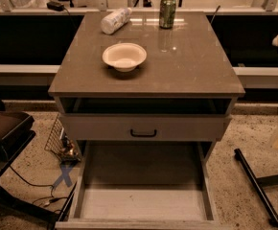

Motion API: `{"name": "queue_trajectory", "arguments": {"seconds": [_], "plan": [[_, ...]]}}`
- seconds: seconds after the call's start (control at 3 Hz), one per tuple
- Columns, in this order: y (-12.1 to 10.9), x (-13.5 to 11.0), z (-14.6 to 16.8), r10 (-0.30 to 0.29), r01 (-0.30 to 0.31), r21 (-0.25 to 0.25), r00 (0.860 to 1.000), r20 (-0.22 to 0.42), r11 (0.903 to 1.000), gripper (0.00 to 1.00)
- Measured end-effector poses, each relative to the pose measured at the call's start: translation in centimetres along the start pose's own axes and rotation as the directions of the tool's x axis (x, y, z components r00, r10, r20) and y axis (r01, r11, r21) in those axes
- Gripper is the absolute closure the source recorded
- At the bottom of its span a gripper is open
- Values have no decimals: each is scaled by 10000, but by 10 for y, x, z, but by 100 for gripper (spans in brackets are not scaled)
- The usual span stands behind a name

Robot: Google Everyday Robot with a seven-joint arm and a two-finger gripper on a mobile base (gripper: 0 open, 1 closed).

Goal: Close middle drawer

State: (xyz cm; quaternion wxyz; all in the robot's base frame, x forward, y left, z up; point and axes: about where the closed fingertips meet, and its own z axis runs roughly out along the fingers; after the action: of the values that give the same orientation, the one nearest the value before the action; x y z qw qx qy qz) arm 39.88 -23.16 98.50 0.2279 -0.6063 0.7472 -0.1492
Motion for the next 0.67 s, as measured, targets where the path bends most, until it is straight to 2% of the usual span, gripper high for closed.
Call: {"name": "queue_trajectory", "arguments": {"seconds": [0.33, 0.67], "plan": [[26, 39, 52, -194, 196, -574, 9998, 54, 9982, 0], [51, 70, 95, -317, 305, -1388, 9995, -69, 9898, 0]]}}
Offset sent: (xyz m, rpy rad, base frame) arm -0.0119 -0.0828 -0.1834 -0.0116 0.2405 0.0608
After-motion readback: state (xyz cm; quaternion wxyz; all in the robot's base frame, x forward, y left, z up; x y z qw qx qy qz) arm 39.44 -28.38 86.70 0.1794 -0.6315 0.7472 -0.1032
